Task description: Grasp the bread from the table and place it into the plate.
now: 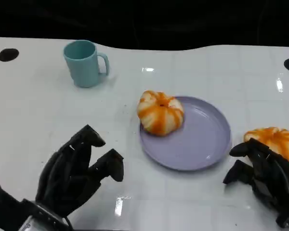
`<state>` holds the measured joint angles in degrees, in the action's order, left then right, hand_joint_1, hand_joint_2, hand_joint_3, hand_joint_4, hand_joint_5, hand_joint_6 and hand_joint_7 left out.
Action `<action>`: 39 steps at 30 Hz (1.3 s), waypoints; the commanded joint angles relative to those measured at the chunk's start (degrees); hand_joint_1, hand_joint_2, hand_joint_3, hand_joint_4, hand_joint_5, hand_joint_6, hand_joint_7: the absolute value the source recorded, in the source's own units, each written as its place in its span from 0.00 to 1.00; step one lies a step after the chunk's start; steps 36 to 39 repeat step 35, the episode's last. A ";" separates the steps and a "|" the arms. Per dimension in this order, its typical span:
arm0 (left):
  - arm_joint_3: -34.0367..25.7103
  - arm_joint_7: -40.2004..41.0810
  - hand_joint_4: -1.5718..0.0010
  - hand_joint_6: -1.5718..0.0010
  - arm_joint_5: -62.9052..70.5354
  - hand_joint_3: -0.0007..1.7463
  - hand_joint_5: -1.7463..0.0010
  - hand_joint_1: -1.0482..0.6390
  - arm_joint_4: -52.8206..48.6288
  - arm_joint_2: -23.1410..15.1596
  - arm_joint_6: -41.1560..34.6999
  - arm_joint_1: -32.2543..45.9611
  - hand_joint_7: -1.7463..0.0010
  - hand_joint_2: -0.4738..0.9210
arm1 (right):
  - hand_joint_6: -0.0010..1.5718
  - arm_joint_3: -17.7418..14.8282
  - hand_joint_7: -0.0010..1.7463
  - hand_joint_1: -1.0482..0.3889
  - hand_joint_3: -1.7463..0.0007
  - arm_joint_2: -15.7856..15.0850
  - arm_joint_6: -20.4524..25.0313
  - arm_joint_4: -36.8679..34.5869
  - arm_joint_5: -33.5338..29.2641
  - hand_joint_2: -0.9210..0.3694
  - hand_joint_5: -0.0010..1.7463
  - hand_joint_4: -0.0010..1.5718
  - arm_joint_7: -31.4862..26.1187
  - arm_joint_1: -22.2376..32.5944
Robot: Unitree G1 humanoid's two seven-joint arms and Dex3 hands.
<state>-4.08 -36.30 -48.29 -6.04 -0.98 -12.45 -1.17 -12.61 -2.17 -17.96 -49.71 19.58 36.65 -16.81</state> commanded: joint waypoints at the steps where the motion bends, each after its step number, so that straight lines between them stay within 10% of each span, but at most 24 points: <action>1: -1.48 -0.10 0.44 0.47 -2.40 0.16 0.00 0.25 1.15 -0.48 -6.57 2.56 0.20 1.00 | 0.41 -0.47 0.70 0.35 0.86 -0.73 0.96 0.65 -0.04 0.00 0.88 0.43 -0.48 1.14; 16: -4.01 0.50 0.41 0.54 5.50 0.15 0.00 0.26 -3.84 2.41 -2.73 2.71 0.01 1.00 | 0.40 -0.88 0.70 0.36 0.88 -0.30 3.38 3.34 0.89 0.00 0.88 0.43 -0.58 2.23; 39: -4.90 -0.93 0.42 0.55 9.17 0.12 0.00 0.25 -7.39 3.48 0.44 1.38 0.00 1.00 | 0.38 -0.92 0.71 0.35 0.88 -0.47 3.66 3.25 0.92 0.00 0.90 0.41 0.13 2.14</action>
